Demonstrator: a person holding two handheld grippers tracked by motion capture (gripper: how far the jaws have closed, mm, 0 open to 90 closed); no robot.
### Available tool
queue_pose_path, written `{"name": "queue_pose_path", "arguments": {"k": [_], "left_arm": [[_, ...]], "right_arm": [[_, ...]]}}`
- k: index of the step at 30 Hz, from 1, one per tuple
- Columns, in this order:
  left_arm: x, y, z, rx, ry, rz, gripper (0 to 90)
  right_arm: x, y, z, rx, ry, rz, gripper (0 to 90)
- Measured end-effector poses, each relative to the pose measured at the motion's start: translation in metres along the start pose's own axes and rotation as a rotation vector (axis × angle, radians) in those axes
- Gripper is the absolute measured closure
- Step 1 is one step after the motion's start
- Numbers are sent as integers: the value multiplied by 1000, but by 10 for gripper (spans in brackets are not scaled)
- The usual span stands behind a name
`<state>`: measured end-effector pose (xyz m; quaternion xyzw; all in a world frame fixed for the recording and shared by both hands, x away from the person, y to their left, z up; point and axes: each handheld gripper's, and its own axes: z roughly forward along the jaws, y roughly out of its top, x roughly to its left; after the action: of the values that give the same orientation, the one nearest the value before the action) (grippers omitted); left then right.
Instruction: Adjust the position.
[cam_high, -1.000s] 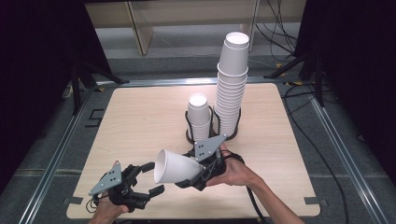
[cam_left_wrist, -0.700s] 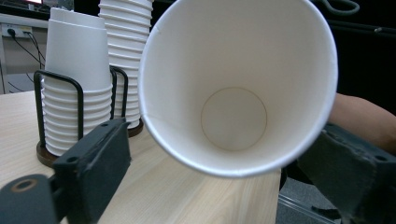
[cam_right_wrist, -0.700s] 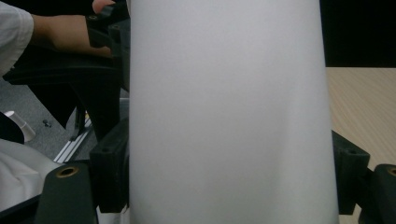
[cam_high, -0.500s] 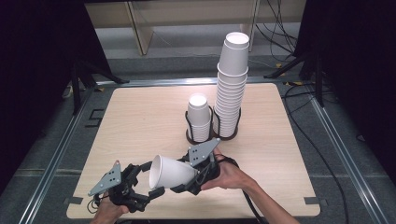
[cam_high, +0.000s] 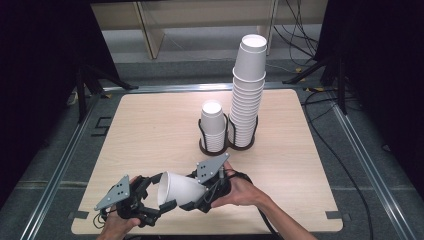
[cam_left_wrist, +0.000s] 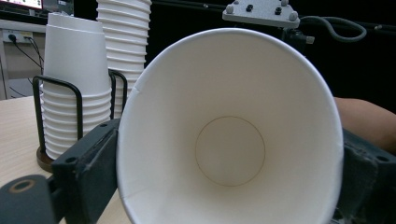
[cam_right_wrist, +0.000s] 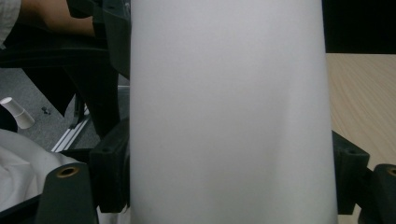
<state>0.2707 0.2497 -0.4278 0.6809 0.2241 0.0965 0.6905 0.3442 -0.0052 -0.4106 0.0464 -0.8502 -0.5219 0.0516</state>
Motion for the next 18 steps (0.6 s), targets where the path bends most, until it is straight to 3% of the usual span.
{"name": "queue_pose_path", "arguments": {"k": [1, 9, 11, 13, 18], "left_arm": [[0, 0, 0, 2, 0, 3, 105], [1, 3, -2, 19, 1, 34, 147], [1, 3, -3, 26, 0, 43, 147], [1, 4, -5, 36, 9, 49, 148], [2, 5, -6, 102, 31, 79, 149]], "right_arm": [[1, -1, 0, 5, 4, 14, 239], [-1, -2, 1, 8, -18, -3, 219], [-1, -2, 0, 22, -23, 28, 160], [-1, -2, -4, 31, -40, 31, 156], [3, 5, -17, 63, -91, 8, 154]]}}
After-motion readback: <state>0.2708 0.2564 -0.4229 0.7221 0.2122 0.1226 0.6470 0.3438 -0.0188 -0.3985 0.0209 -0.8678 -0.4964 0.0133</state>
